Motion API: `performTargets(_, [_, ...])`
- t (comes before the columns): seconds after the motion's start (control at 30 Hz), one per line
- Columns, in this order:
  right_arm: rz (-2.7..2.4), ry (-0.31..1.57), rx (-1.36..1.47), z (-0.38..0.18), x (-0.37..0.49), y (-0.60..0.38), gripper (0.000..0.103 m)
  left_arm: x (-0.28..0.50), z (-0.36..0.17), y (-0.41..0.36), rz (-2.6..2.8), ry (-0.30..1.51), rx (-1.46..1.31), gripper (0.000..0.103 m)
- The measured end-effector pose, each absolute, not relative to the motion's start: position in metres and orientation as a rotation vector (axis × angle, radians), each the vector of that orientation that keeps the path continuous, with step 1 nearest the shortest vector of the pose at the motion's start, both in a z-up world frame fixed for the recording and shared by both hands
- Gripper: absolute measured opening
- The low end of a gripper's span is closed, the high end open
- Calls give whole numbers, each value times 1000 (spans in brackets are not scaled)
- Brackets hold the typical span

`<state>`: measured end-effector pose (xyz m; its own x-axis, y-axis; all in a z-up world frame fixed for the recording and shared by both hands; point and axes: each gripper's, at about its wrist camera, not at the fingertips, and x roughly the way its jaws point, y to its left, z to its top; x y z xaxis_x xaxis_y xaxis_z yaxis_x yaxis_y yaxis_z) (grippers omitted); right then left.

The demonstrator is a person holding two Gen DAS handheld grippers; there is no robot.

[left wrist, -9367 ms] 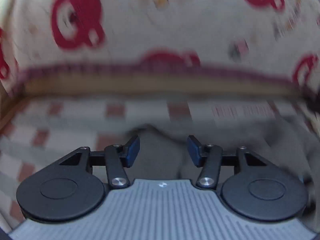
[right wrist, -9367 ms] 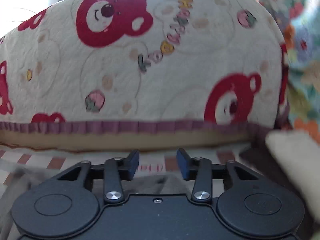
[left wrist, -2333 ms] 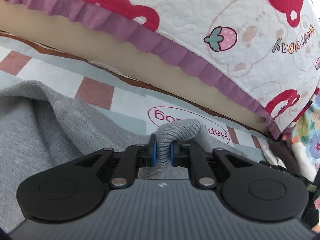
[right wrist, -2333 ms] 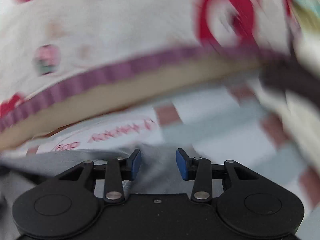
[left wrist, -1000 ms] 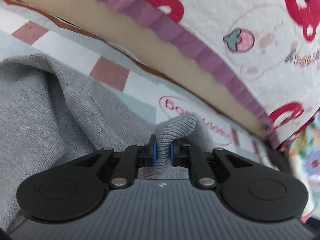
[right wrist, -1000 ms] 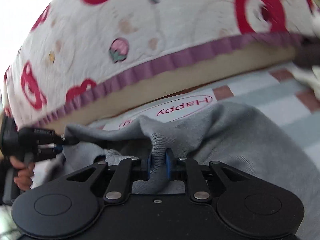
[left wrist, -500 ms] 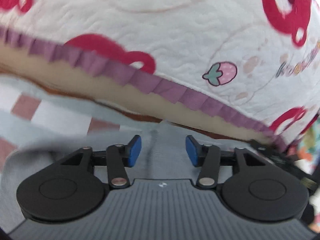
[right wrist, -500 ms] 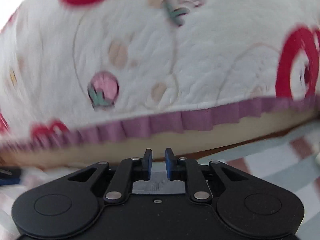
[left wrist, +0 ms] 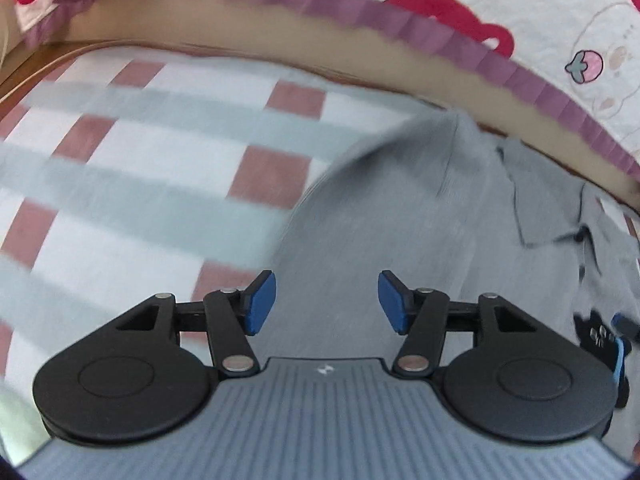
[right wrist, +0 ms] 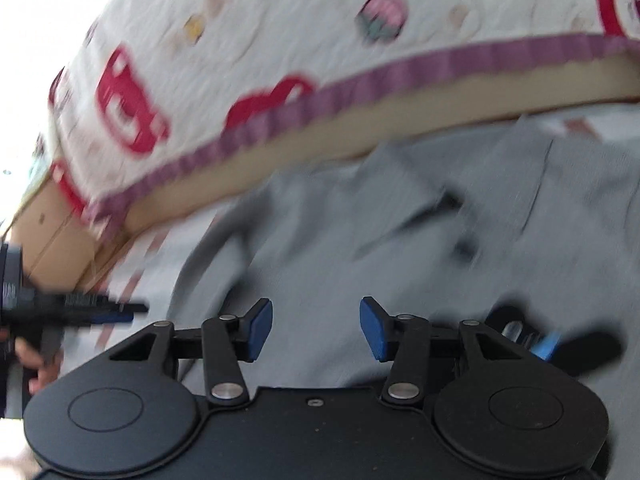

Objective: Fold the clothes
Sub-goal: 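Open both grippers and release the sweater laid flat, then grasp a sleeve with the left gripper and smooth it toward the body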

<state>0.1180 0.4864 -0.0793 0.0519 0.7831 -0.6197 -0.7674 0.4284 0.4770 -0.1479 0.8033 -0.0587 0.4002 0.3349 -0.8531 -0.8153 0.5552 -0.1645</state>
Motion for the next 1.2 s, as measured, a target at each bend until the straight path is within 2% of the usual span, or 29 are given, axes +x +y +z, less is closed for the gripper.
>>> performTargets(0.13, [1168, 984, -20, -81, 69, 470, 55, -158, -52, 779, 746, 912, -582, 66])
performTargets(0.3, [1198, 975, -156, -85, 39, 473, 57, -160, -51, 756, 651, 890, -619, 66])
performTargets(0.53, [1226, 870, -247, -76, 24, 477, 56, -118, -60, 725, 515, 914, -448, 66])
performTargets(0.67, [1223, 847, -341, -84, 19, 480, 52, -95, -83, 715, 542, 972, -339, 66])
performTargets(0.7, [1226, 847, -343, -85, 20, 480, 51, -91, -89, 715, 548, 995, -304, 62])
performTargets(0.73, [1230, 847, -346, -87, 20, 480, 51, -88, -94, 716, 551, 1025, -260, 52])
performTargets(0.77, [1235, 847, -349, -89, 20, 479, 51, -84, -99, 717, 550, 1061, -207, 14])
performTargets(0.8, [1243, 849, -353, -91, 20, 479, 51, -80, -103, 718, 549, 1097, -154, 7])
performTargets(0.87, [1245, 855, -359, -96, 21, 480, 51, -75, -109, 722, 546, 1145, -96, 7])
performTargets(0.93, [1239, 874, -353, -102, 24, 481, 51, -76, -106, 728, 554, 1127, -156, 7])
performTargets(1.07, [1221, 929, -335, -114, 25, 483, 52, -79, -106, 726, 597, 1127, -62, 7])
performTargets(1.2, [1240, 959, -333, -120, 23, 485, 55, -86, -102, 738, 638, 1098, -117, 7])
